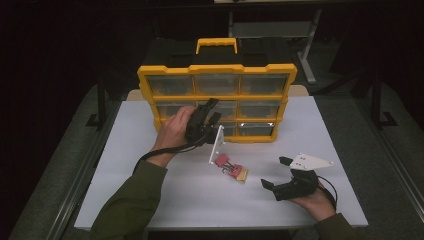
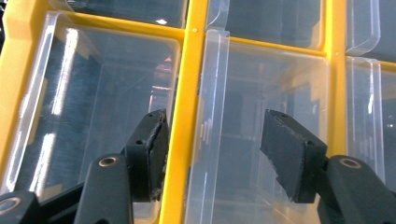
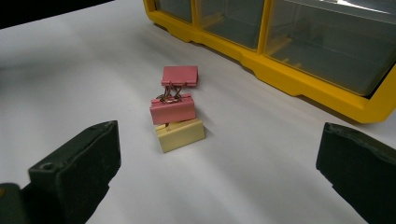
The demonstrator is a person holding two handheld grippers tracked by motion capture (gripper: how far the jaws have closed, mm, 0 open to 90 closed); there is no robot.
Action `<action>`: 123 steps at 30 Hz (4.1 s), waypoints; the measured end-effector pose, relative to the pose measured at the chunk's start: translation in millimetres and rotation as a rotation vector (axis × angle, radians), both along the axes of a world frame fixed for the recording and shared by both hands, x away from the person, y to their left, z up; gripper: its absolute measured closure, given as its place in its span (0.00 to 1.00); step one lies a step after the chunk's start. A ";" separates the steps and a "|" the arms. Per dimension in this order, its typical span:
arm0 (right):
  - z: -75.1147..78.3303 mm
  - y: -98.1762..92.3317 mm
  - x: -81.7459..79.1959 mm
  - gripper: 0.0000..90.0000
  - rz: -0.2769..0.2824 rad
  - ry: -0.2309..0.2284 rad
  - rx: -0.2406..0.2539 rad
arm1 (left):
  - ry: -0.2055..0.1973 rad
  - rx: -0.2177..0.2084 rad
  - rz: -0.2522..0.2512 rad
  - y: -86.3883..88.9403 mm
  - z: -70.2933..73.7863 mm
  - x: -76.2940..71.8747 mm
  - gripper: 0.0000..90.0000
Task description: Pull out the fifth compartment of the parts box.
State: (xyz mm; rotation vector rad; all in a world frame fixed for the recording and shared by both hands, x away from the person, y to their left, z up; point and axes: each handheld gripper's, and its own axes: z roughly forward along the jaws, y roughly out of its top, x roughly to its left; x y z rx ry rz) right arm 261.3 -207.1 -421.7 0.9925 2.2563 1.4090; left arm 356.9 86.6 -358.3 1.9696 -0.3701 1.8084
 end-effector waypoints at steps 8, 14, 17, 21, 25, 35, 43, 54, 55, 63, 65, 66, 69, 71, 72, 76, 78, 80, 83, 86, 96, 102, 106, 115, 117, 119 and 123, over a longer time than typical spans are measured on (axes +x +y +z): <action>0.0 -0.3 0.2 0.00 0.000 -0.004 -0.001 | 0.010 0.016 0.017 -0.7 -0.7 1.5 0.60; -0.1 -0.1 0.2 0.00 0.002 -0.001 0.001 | 0.020 0.025 0.023 -1.4 -0.1 1.8 0.66; 0.0 -0.1 0.0 0.00 0.000 0.001 0.001 | 0.021 0.019 0.022 -1.5 -0.5 2.4 0.68; 0.0 0.0 0.0 0.00 0.000 0.001 0.002 | 0.018 0.027 0.026 -1.3 1.6 2.2 0.71; 0.0 -0.3 0.1 0.00 0.002 -0.001 0.002 | 0.014 0.034 0.029 -1.5 3.5 2.2 0.74; 0.0 -0.5 0.2 0.00 0.003 -0.003 0.003 | 0.005 0.025 0.023 -3.1 5.4 2.7 0.78; 0.1 -0.6 0.1 0.00 0.003 -0.002 0.004 | 0.002 0.036 0.032 -3.7 6.5 2.3 0.82; 0.2 -1.3 0.3 0.00 0.003 -0.009 0.004 | -0.015 0.068 0.042 -3.5 5.9 1.8 0.86; 0.2 -1.2 0.3 0.00 0.003 -0.009 0.004 | -0.016 0.073 0.044 -3.4 6.2 1.6 0.86; 0.1 -1.2 0.0 0.00 0.002 -0.002 0.007 | -0.025 0.082 0.052 -3.9 6.2 0.1 0.88; 0.1 -1.4 0.3 0.00 0.002 -0.008 0.006 | -0.025 0.085 0.054 -4.0 6.1 -0.6 0.88; 0.1 -1.4 0.1 0.00 0.002 -0.005 0.006 | -0.026 0.086 0.055 -4.1 5.9 -1.1 0.88; 0.0 -1.6 0.0 0.00 -0.001 -0.004 0.008 | -0.031 0.087 0.054 -3.9 5.9 -2.6 0.88; 0.0 -1.6 0.0 0.00 -0.001 -0.003 0.008 | -0.030 0.092 0.054 -4.0 6.0 -3.9 0.88; -0.1 -1.4 -0.1 0.00 0.000 -0.001 0.009 | -0.031 0.089 0.053 -4.1 5.9 -4.5 0.88; -0.1 -1.2 -0.1 0.00 0.001 0.000 0.008 | -0.035 0.091 0.050 -3.6 5.7 -7.7 0.88; -0.1 -1.0 -0.1 0.00 0.001 -0.002 0.008 | -0.032 0.090 0.050 -3.6 6.1 -9.3 0.88; -0.1 -1.0 -0.1 0.00 0.002 -0.003 0.008 | -0.038 0.091 0.050 -3.1 5.6 -10.8 0.88; -0.1 -0.7 -0.1 0.00 0.002 -0.002 0.008 | -0.037 0.085 0.042 -3.0 5.0 -12.9 0.88; -0.1 -0.5 -0.1 0.00 0.002 0.000 0.007 | -0.039 0.081 0.038 -2.4 4.6 -15.3 0.88; -0.3 -0.2 -0.1 0.00 0.001 0.000 0.007 | -0.043 0.061 0.015 -1.7 2.9 -21.8 0.88; -0.3 -0.1 -0.1 0.00 0.000 0.000 0.007 | -0.048 0.069 0.010 -1.4 3.3 -27.7 0.88; -0.3 0.0 -0.2 0.00 0.000 0.001 0.006 | -0.052 0.068 0.005 -0.5 2.4 -31.9 0.88; -0.6 0.6 -0.3 0.00 0.001 0.002 0.007 | -0.059 0.071 -0.001 0.6 1.9 -42.2 0.88; -0.6 0.5 -0.3 0.00 0.000 0.002 0.007 | -0.060 0.075 -0.002 0.7 2.0 -44.4 0.88; -0.5 0.5 -0.4 0.00 -0.001 0.002 0.008 | -0.062 0.069 -0.004 1.0 1.5 -46.3 0.88; -0.6 0.9 -0.3 0.00 -0.001 0.003 0.008 | -0.063 0.071 -0.005 1.0 1.3 -50.6 0.88</action>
